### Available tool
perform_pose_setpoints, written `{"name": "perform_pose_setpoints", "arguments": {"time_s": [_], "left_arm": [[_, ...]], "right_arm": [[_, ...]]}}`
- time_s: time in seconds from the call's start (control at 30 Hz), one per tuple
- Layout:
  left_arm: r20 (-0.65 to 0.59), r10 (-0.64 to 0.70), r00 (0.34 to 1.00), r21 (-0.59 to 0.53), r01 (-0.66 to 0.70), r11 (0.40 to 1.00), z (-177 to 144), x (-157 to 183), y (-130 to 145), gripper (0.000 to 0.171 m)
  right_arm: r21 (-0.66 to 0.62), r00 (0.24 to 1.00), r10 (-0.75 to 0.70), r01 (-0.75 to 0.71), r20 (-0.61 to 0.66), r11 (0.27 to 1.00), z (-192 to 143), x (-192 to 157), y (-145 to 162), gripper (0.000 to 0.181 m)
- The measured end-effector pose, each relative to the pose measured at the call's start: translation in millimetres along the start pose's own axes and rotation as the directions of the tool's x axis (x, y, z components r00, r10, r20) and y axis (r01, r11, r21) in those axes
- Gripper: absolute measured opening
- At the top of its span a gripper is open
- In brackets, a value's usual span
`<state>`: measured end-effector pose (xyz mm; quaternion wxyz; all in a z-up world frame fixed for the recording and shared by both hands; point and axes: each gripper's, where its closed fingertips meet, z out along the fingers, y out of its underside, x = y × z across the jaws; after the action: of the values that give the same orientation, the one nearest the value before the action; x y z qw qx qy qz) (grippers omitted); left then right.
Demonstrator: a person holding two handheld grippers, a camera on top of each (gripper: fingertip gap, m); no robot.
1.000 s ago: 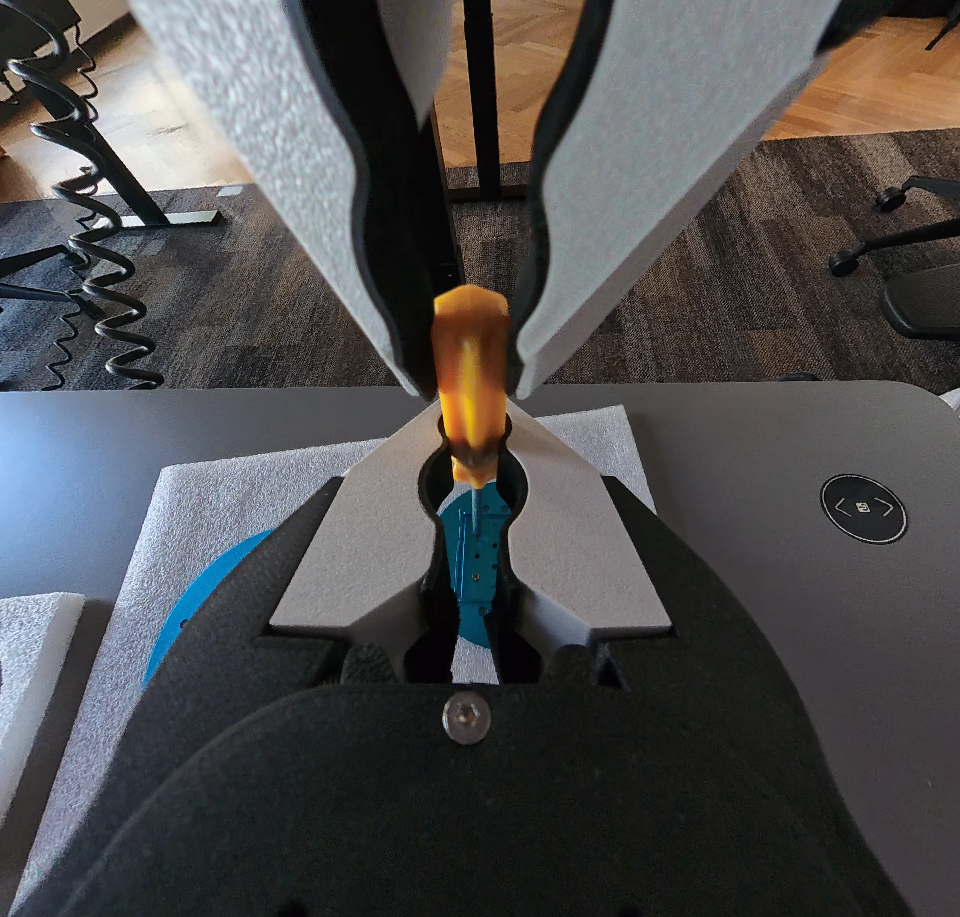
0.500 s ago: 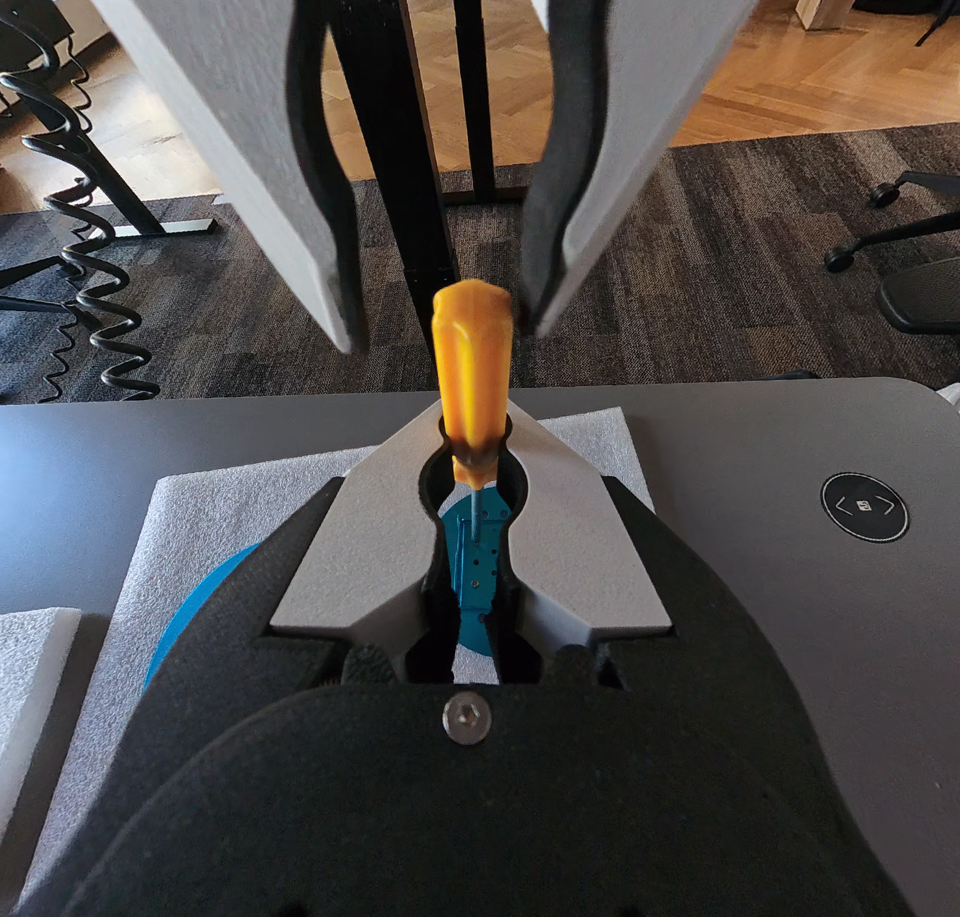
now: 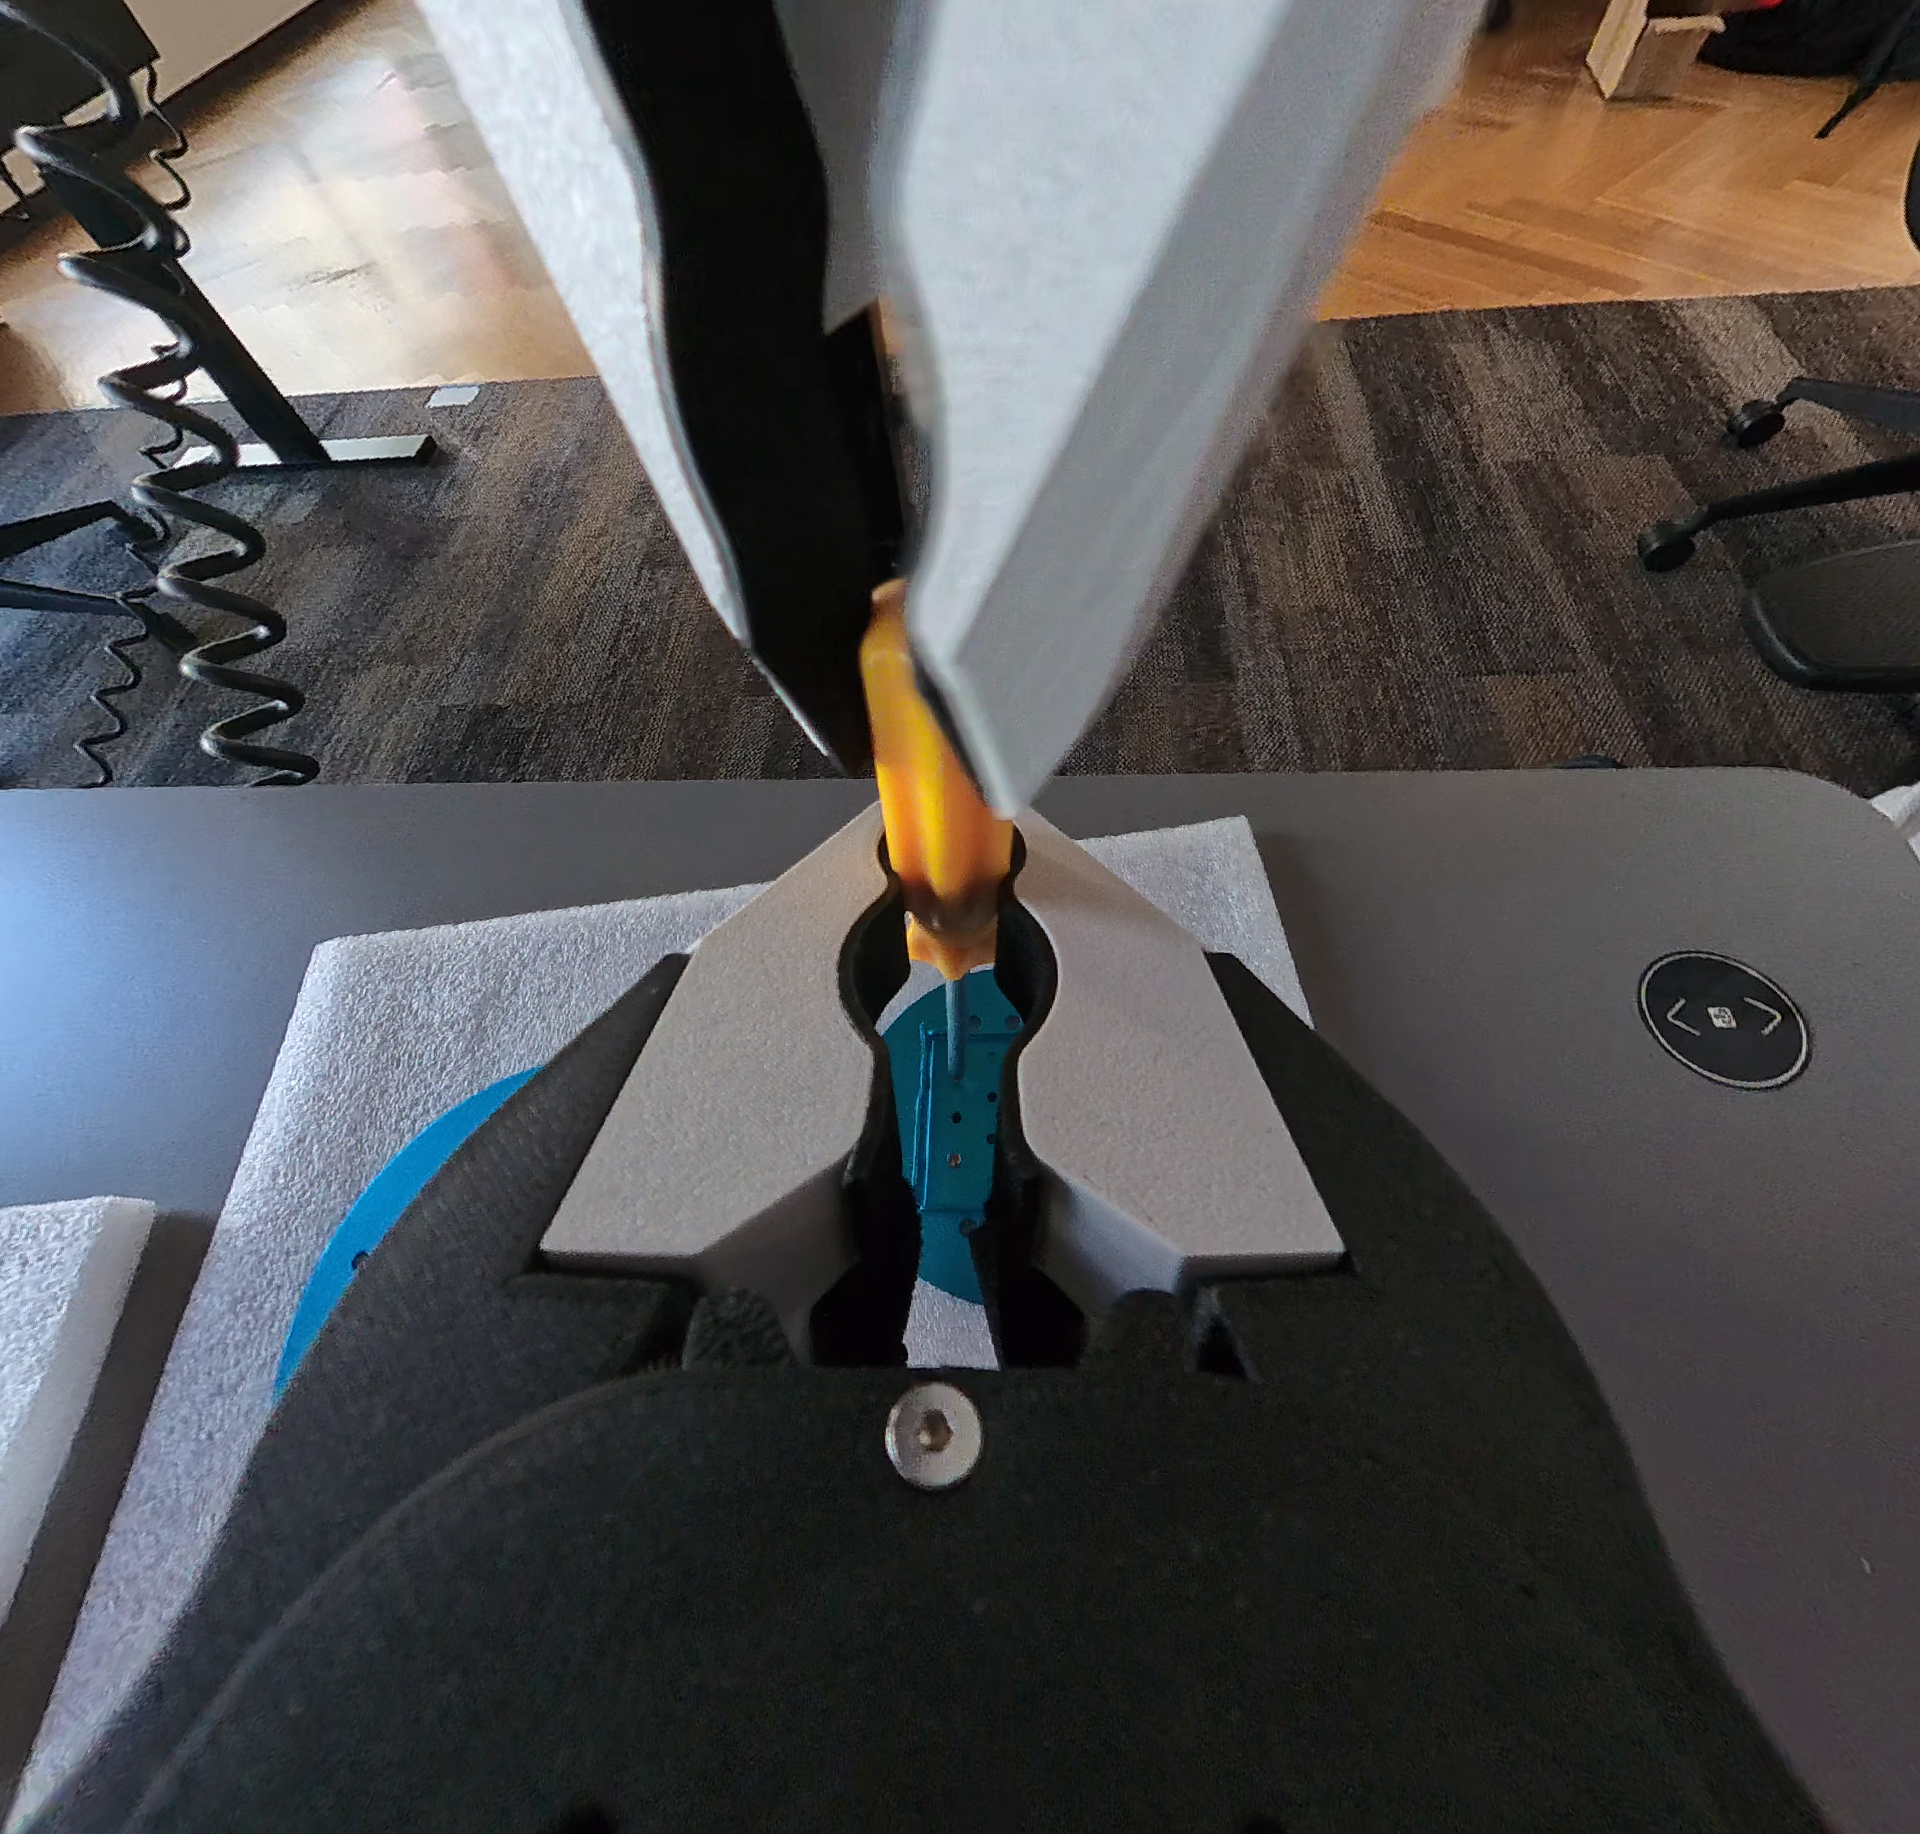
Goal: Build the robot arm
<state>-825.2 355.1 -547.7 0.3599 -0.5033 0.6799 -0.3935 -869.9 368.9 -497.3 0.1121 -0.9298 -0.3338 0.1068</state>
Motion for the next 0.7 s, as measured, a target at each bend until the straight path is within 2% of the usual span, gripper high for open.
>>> {"name": "perform_pose_setpoints", "arguments": {"time_s": [0.03, 0.1, 0.2, 0.27, 0.3, 0.37, 0.4, 0.5, 0.6, 0.7], "left_arm": [[-0.001, 0.017, 1.000, -0.005, -0.017, 1.000, 0.3, 1.8, 0.0, 0.009], [0.000, 0.019, 1.000, -0.008, -0.019, 1.000, 0.5, 2.7, 0.0, 0.009], [-0.008, 0.002, 1.000, 0.001, -0.002, 1.000, -0.6, 1.0, 0.0, 0.008], [-0.012, 0.000, 1.000, 0.004, 0.000, 1.000, -0.8, 0.7, 0.0, 0.008], [-0.013, -0.001, 1.000, 0.003, 0.001, 1.000, -0.8, 0.7, -0.1, 0.008], [-0.017, 0.004, 1.000, 0.004, -0.004, 1.000, -1.0, 1.3, 0.0, 0.009], [-0.016, 0.004, 1.000, 0.005, -0.004, 1.000, -1.2, 1.4, 0.0, 0.009], [-0.013, -0.001, 1.000, 0.002, 0.001, 1.000, -0.4, 1.8, -0.4, 0.009], [-0.007, -0.005, 1.000, -0.003, 0.005, 1.000, 0.4, 1.2, -0.3, 0.009], [0.016, 0.011, 1.000, -0.013, -0.011, 1.000, 1.5, -0.5, 0.3, 0.009]], "right_arm": [[-0.018, 0.998, -0.060, 0.061, 0.025, 0.998, -0.5, -2.3, 1.3, 0.014], [-0.077, 0.945, -0.324, 0.326, 0.038, 0.942, -2.9, -5.1, 7.5, 0.021], [-0.111, 0.737, -0.670, 0.662, -0.082, 0.741, -7.2, 1.3, 5.5, 0.018], [-0.155, 0.630, -0.768, 0.753, -0.116, 0.640, -4.9, 3.1, 6.1, 0.019], [-0.177, 0.612, -0.782, 0.762, -0.119, 0.623, -2.9, 4.1, 6.6, 0.019], [-0.199, 0.632, -0.768, 0.743, -0.103, 0.639, -1.1, 3.9, 7.7, 0.018], [-0.194, 0.668, -0.738, 0.715, -0.093, 0.672, -0.9, 3.7, 7.6, 0.018], [-0.177, 0.796, -0.602, 0.585, -0.064, 0.792, -0.4, 3.7, 10.2, 0.017], [-0.147, 0.900, -0.422, 0.406, -0.105, 0.902, -0.2, 3.5, 10.4, 0.017], [-0.120, 0.958, -0.267, 0.254, -0.107, 0.960, -0.5, 4.6, 12.0, 0.017]]}}
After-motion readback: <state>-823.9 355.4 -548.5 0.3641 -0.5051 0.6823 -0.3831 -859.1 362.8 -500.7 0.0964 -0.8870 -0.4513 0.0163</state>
